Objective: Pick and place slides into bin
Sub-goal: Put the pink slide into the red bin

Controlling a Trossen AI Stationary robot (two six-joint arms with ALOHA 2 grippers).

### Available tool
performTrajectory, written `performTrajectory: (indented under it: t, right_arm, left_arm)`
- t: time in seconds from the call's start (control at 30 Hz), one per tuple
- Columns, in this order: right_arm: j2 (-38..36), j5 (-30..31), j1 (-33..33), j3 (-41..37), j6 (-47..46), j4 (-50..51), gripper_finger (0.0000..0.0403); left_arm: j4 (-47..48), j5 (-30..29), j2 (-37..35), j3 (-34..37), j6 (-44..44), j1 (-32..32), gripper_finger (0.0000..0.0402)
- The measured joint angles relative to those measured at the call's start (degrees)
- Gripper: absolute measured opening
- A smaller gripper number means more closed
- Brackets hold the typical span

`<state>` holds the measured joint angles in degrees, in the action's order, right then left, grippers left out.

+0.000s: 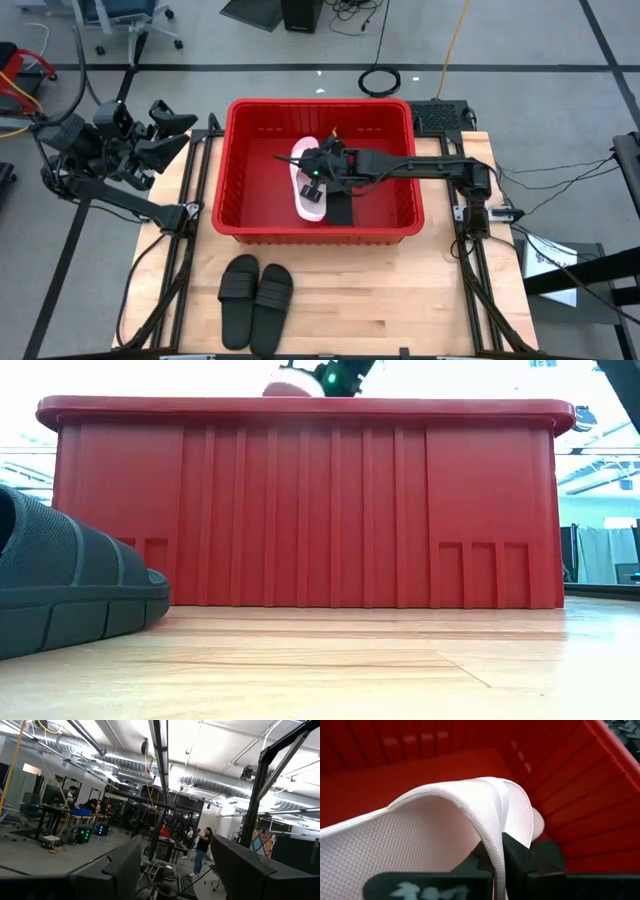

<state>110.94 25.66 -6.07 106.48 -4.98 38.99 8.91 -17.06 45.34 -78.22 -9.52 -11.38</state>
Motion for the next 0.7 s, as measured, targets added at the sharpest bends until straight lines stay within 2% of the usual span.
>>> performTrajectory:
  t: [0.7]
  right_arm:
    - [11.0,-0.3,-1.0,0.0,0.4,-1.0,0.0009]
  left_arm:
    - [0.4,0.0,0.0,0.0,-0.8,0.0,0.0237]
